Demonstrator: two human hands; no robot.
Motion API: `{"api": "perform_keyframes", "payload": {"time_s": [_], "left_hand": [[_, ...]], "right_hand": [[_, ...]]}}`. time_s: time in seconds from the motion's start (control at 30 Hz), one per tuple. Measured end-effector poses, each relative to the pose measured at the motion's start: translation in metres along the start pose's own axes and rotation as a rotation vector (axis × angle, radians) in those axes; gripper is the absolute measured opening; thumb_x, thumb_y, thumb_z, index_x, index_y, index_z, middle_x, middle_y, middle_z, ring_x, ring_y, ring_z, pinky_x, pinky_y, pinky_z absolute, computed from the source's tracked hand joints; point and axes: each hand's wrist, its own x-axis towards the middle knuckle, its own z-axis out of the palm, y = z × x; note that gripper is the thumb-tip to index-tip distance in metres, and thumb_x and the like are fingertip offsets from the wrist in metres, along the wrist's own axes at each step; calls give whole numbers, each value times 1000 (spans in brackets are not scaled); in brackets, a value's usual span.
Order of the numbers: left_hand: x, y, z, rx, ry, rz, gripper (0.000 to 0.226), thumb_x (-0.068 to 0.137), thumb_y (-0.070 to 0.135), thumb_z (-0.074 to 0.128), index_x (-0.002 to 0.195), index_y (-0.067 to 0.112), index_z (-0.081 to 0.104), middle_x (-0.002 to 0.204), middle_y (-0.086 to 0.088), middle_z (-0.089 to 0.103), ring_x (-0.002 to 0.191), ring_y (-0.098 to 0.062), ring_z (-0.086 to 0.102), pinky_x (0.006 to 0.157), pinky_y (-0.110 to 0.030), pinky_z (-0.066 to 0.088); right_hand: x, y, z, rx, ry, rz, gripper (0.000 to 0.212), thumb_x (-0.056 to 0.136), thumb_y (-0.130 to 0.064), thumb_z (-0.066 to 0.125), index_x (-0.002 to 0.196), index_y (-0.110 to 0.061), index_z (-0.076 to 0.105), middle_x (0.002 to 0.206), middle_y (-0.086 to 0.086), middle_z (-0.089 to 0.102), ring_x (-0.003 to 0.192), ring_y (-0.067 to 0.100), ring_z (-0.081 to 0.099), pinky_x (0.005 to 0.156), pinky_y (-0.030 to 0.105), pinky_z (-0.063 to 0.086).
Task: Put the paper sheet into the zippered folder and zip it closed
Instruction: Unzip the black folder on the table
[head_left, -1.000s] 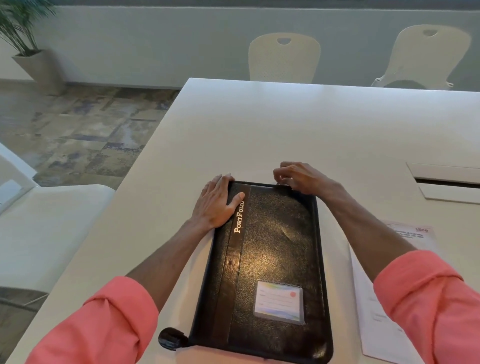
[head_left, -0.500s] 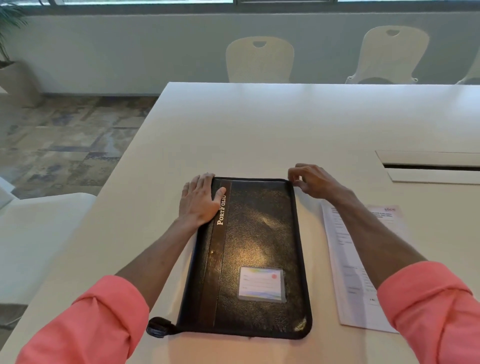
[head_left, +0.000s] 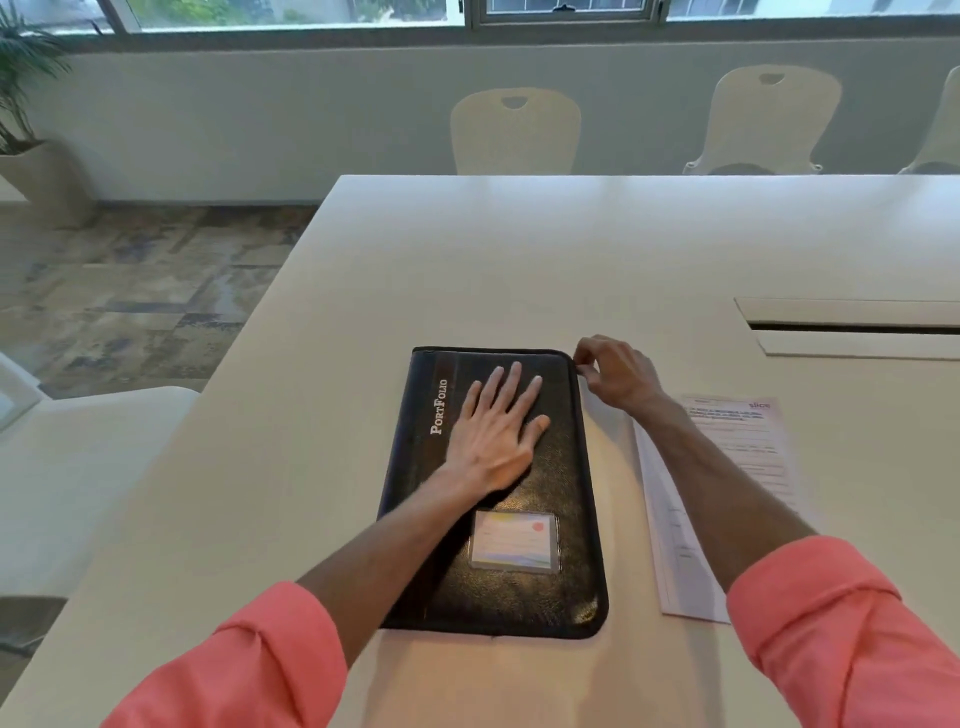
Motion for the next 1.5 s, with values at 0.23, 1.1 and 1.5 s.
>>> {"api": "perform_keyframes", "payload": {"time_s": [0.23,1.1,1.5], "left_hand": [[-5,6,3,-5,22,-60,69,112,67,16,173,44,-6,183,3,-16,170,-18,-15,138,-50,-6],[-30,39,-25,42,6,-195,69,115,62,20,176,31,13,185,-8,6,172,-30,1,138,-55,2],[-112,-54,-27,-78,-30,-141,76,109,72,32,175,42,9,185,3,-5,171,-17,-9,138,-50,-4]], "right_hand": [[-34,-3,5,-46,38,33,7,105,-18,64,107,-16,70,110,0,69,95,28,71,87,46,60],[-198,-27,34,87,68,22,3,97,-11,68,96,-14,67,94,-1,64,80,19,62,70,34,52],[-237,-51,37,115,189,115,3,101,-11,67,98,-12,68,97,2,65,81,23,65,71,44,60]]}}
